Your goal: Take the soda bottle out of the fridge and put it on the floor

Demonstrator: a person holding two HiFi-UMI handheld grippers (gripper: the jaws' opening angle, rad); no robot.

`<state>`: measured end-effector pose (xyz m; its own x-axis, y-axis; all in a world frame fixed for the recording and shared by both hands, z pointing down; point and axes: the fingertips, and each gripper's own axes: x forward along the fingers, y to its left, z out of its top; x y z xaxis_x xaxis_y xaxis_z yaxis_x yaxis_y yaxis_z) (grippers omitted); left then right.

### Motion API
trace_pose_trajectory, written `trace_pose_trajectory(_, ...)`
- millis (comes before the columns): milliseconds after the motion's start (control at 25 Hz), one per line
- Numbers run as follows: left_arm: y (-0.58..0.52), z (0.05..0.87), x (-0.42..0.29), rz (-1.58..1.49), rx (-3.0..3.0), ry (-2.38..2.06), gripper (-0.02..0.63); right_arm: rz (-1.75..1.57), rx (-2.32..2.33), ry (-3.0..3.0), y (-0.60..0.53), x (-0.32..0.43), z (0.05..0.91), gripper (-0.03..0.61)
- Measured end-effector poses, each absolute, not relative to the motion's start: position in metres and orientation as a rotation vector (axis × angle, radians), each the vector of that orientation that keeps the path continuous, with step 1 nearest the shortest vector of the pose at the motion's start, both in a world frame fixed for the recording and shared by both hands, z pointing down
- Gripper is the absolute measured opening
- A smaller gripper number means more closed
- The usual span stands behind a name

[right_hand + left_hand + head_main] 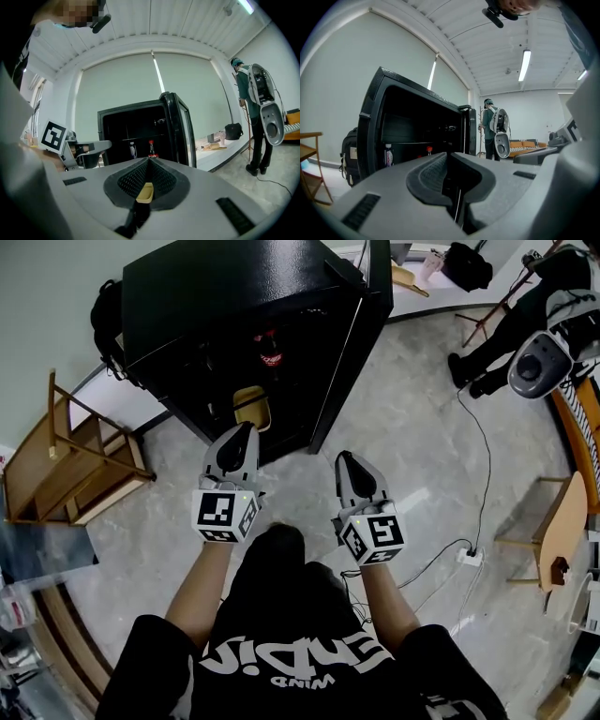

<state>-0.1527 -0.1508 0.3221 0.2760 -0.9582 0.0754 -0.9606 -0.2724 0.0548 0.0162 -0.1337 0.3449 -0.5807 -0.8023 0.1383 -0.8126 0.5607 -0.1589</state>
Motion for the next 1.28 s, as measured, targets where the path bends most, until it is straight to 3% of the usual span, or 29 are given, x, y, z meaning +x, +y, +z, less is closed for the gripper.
trace_pose_trajectory(120, -0.156, 0.329, -0.15, 0.031, 2.451, -1.799, 0.06, 0.32, 1.414, -2.73, -0.135, 0.017, 0.351, 0.025)
trace_pose_trajectory(200, -0.158, 0.333, -0.148, 0.023, 2.455, -1.779, 0.132, 0.326, 1.417, -2.727, -0.135, 0.018, 0.353, 0.025)
trace_pose_trajectory(280, -0.162, 0.336, -0.148, 0.008, 2.448, -1.776, 0.228, 0.325, 1.416, -2.728, -0.135, 0.018, 0.353, 0.025)
trace_pose_trajectory(360, -0.169, 0.341, -0.146, 0.007, 2.436, -1.768, 0.382, 0.325, 1.415, -2.729, -0.136, 0.02, 0.353, 0.025)
trace_pose_trajectory(440, -0.178, 0.349, -0.143, 0.022, 2.426, -1.739, 0.455, 0.333, 1.42, -2.724, -0.138, 0.022, 0.355, 0.025)
trace_pose_trajectory(1280, -0.359, 0.458, -0.168, 0.161, 2.356, -1.861, 0.465, 0.42, 1.465, -2.615, -0.157, 0.045, 0.407, 0.025)
